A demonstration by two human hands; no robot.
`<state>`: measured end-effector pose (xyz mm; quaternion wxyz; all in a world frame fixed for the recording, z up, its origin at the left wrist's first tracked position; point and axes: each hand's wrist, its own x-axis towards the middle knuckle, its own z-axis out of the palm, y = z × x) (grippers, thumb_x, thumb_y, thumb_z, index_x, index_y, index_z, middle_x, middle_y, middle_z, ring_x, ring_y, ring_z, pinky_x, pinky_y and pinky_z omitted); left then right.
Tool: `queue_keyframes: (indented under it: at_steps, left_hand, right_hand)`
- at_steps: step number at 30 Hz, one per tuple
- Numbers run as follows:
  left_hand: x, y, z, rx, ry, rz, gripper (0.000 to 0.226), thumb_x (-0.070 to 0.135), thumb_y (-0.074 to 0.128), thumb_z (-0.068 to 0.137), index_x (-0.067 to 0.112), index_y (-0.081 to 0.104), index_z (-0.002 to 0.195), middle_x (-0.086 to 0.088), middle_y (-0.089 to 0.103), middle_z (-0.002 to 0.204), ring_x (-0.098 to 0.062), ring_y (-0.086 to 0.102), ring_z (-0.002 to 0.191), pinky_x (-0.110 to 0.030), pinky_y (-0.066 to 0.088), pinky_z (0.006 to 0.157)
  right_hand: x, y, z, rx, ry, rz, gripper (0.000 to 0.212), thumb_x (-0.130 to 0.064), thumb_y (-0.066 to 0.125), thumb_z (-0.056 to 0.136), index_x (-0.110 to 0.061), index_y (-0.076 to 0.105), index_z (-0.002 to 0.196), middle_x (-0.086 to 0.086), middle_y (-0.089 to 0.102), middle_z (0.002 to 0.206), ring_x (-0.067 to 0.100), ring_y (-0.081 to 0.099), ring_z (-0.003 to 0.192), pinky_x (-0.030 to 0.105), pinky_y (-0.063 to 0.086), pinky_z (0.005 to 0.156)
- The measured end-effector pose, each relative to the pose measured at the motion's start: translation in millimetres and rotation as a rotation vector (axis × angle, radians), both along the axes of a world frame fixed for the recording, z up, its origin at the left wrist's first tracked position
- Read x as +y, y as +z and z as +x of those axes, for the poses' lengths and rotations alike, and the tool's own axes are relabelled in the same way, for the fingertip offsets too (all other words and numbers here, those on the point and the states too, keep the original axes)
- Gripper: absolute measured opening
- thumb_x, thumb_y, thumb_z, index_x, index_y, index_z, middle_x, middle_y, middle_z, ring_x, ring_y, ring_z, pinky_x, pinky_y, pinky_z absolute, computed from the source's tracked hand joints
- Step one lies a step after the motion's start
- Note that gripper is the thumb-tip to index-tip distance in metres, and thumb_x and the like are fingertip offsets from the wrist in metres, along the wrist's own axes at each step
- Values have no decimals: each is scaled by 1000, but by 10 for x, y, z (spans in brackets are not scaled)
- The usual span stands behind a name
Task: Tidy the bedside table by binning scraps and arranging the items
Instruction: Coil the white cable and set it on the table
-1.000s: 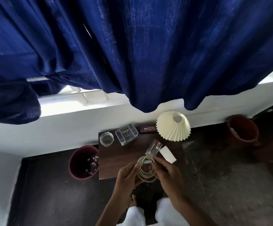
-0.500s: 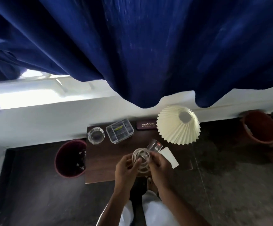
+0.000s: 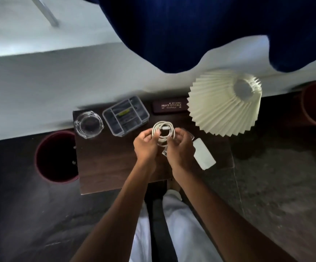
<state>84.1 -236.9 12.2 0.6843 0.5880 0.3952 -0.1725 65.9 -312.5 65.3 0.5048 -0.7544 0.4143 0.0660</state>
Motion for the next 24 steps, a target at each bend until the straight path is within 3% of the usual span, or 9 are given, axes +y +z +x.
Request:
queue_keyframes:
  at_steps: [4,8,10,13,19,24]
  left_hand:
    - [-58,-107,145,29,35,-25,34,13,72,92,3,63,122,-12,76,106,-15,72,83,-19,54,66]
    - [-83,-253,224,32,9,-16,34,17,74,90,5,63,120,-14,76,110,-25,74,100,-38,60,91]
    - [-106,-295,260,40,25,-25,27,15,74,90,7,64,114,-14,75,108,-26,75,98,-42,60,92]
    - [-156,-337,326,75,96,-63,18,9,72,92,7,63,107,-14,74,102,-22,73,86,-32,60,78]
    - [-200,-517,365,137,134,-25,19,12,73,91,11,63,107,-14,74,108,-23,73,94,-22,56,64]
    - [-216,-699,362,145,126,30,15,16,76,89,17,65,99,-12,75,111,-24,73,103,-42,58,96]
  right_hand:
    - [4,-70,72,22,7,30,43,1,58,87,-10,56,128,10,68,123,20,68,107,36,56,94]
    - [-18,-166,195,69,102,-60,44,-4,60,83,-10,57,127,10,67,124,25,63,114,42,51,99]
    - [-22,-209,252,95,138,-87,46,-7,61,82,-10,58,128,11,67,124,26,62,115,42,50,100]
    - [-21,-278,302,83,152,-73,49,-10,62,80,-12,58,128,10,68,123,25,65,113,44,53,97]
    - [-46,-307,321,34,209,-77,48,-8,64,84,-9,57,131,10,64,128,24,61,119,42,51,102]
    - [-100,-294,198,-48,218,-102,43,-8,62,87,-9,57,130,11,58,133,24,59,121,38,53,98]
